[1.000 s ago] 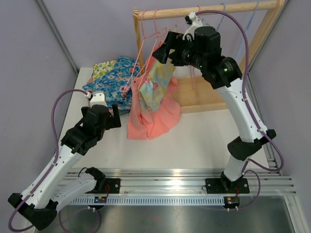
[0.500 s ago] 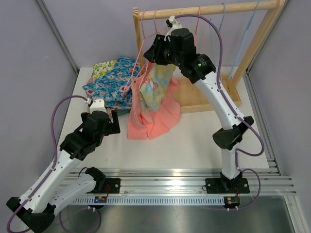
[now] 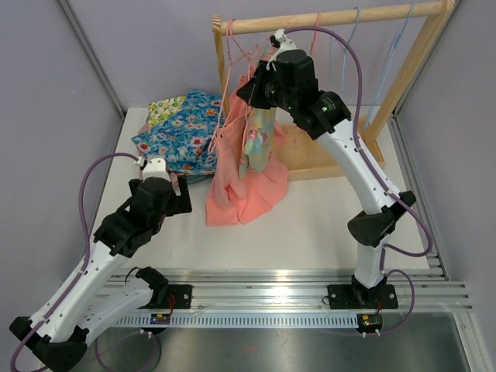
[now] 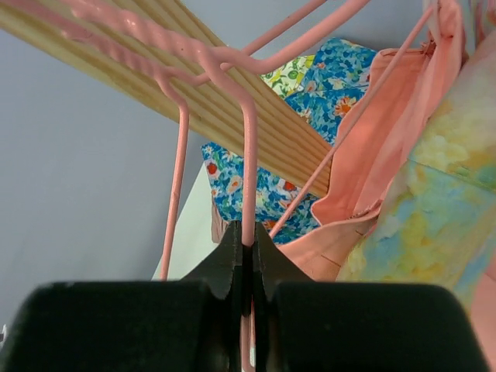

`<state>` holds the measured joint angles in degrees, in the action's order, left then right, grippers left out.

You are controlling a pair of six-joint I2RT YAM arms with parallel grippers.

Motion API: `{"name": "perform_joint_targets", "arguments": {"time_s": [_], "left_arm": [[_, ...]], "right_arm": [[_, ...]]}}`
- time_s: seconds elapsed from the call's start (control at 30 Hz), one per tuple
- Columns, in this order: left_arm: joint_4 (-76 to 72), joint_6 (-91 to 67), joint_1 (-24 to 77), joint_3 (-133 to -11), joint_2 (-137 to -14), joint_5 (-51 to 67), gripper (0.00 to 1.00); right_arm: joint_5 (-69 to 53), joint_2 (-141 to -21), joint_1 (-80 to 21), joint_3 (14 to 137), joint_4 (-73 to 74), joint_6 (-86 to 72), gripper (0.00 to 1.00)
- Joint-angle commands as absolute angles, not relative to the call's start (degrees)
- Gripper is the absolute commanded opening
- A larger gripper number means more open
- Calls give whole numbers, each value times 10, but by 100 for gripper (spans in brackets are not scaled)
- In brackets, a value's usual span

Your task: Remove the skirt from the hanger

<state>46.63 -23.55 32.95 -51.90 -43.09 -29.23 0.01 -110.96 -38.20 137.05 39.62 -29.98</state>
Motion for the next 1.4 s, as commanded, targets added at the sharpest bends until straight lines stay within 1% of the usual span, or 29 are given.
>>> {"name": "perform_joint_targets", "arguments": {"time_s": [0.0, 0.13, 0.3, 0.37, 0.4, 0.43, 0.5, 0.53, 0.7, 0.77, 0.87, 1.0, 1.23, 1.37], "left_arm": [[434, -216, 331, -525, -416, -269, 99], [426, -207, 346, -565, -432, -250, 99], [416, -185, 426, -665, -456, -241, 99], [378, -164, 465, -676, -454, -195, 98], [361, -157, 477, -676, -452, -171, 98], [340, -149, 489, -666, -449, -114, 97], [276, -137, 528, -638, -443, -68, 97], [239, -135, 555, -629, -442, -51, 98], [163, -134, 610, -590, -479, -48, 99], [161, -123, 633, -604, -500, -80, 99], [188, -113, 637, -642, -533, -143, 99], [193, -107, 637, -663, -540, -170, 99], [192, -108, 637, -653, -512, -199, 99], [221, -104, 638, -665, -486, -217, 99]], "right_arm": [[25, -994, -393, 1339, 380, -285, 0], [29, -924, -393, 1279, 373, -290, 0], [32, -857, -393, 1221, 382, -307, 0], [25, -828, -393, 1187, 378, -322, 0], [23, -817, -393, 1173, 374, -326, 0], [21, -806, -393, 1159, 362, -334, 0], [13, -772, -393, 1110, 347, -352, 0], [12, -761, -393, 1096, 336, -358, 0], [-12, -713, -393, 1025, 301, -396, 0], [-20, -708, -393, 1017, 287, -400, 0], [-39, -713, -393, 1022, 277, -403, 0], [-74, -730, -393, 1041, 229, -413, 0], [-134, -835, -393, 1199, 206, -431, 0], [-146, -839, -393, 1218, 189, -447, 0]]}}
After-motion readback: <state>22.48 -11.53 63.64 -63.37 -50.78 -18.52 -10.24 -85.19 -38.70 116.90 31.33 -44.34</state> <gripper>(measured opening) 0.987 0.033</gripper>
